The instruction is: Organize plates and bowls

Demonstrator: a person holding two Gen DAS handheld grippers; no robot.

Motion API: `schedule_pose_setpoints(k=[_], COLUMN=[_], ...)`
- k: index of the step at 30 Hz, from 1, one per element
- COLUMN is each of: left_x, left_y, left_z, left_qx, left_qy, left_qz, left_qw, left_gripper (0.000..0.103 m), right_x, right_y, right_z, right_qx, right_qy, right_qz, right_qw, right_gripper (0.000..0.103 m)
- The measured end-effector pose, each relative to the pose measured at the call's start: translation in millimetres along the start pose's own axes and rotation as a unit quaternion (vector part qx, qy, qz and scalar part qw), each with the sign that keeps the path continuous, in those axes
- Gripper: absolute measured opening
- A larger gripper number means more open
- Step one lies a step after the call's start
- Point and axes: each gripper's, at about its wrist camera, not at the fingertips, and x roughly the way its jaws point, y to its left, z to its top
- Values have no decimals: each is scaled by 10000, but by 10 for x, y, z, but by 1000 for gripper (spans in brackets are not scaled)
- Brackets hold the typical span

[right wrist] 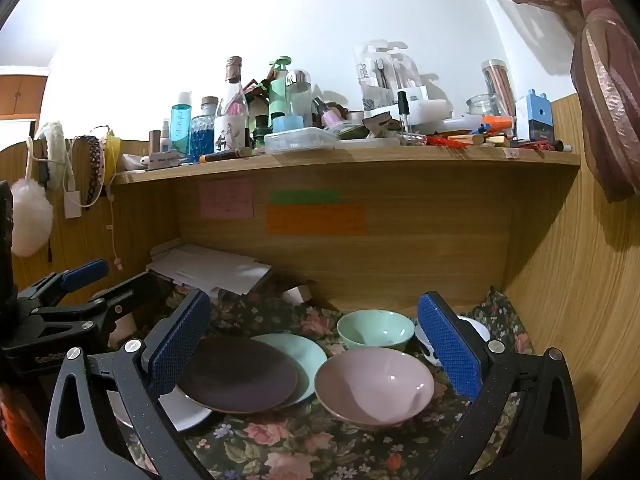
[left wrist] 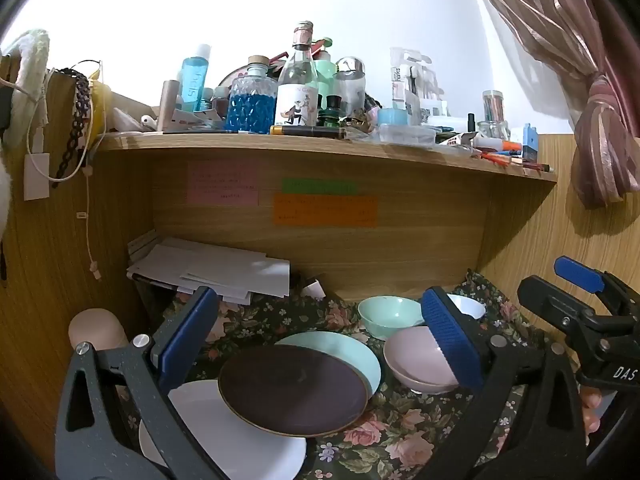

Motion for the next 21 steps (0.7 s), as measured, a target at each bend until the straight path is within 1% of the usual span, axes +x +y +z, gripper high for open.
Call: schedule_pose_setpoints(k=[10,21], left_x=[-16,20], left_y=[-58,-25], left_z=[-11,-26], left_qx=[16,37], left_qy=[38,12], left_qz=[-28,-47], left_qw=[10000,10000], left_gripper=[103,103], right_x=[17,20], right_y=[-19,-17], right_z=[-10,-28], right_qx=[3,-27], right_qy=[11,-27], right_qz=[2,-5], right_qw=[10000,10000], right_gripper=[103,103])
